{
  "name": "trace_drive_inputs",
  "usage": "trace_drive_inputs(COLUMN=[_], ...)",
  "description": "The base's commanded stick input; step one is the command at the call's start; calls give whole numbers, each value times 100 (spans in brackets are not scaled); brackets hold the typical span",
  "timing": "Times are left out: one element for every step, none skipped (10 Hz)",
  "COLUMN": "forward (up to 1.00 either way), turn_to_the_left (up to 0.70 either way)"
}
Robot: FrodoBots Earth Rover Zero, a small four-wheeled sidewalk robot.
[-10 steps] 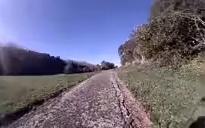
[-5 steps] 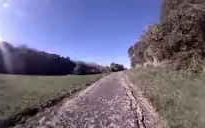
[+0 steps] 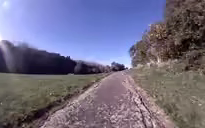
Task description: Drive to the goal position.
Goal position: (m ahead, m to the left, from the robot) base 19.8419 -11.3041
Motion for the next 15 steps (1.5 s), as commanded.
trace_drive_inputs(forward=[100,100,100,100,100,100,100,100,100,100,100,100,100,100,100], turn_to_the_left=[1,2,2,2,1,1,-17,-29,-39,-21,-4,0,0,-10,-28])
